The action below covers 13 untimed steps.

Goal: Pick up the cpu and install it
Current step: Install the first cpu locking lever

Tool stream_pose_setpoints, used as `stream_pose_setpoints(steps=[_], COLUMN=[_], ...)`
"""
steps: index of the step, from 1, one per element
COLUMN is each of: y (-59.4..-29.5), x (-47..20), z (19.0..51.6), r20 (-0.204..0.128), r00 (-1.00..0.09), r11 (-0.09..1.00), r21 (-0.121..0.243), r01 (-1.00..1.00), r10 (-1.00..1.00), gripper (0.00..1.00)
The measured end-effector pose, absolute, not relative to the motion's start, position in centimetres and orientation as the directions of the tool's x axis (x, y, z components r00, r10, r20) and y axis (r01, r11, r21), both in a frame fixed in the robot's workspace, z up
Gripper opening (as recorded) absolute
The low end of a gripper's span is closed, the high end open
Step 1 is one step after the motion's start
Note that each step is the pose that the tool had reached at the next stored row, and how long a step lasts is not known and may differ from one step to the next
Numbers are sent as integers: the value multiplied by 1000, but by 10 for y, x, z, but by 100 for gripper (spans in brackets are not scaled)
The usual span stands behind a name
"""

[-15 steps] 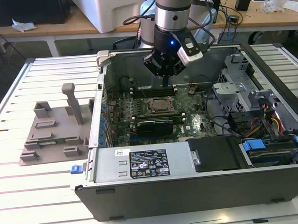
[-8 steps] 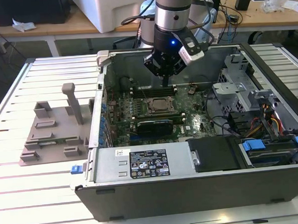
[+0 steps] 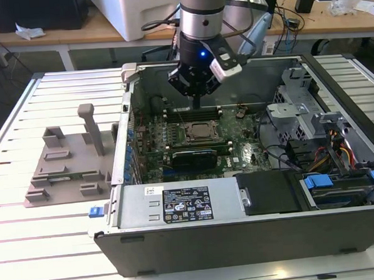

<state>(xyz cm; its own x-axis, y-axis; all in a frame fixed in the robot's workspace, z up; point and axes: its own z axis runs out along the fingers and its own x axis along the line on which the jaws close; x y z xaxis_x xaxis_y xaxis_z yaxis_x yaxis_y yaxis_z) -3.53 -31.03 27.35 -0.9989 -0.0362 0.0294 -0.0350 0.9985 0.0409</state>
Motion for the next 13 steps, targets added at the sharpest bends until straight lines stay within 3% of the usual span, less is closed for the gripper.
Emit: stream_pose_setpoints(steps=[13], y=[-303], x=[-85], z=[273], r20=[29], r00=[-999], r11=[999], r21=[41], r01=[-35], r10=[-36], gripper=[11])
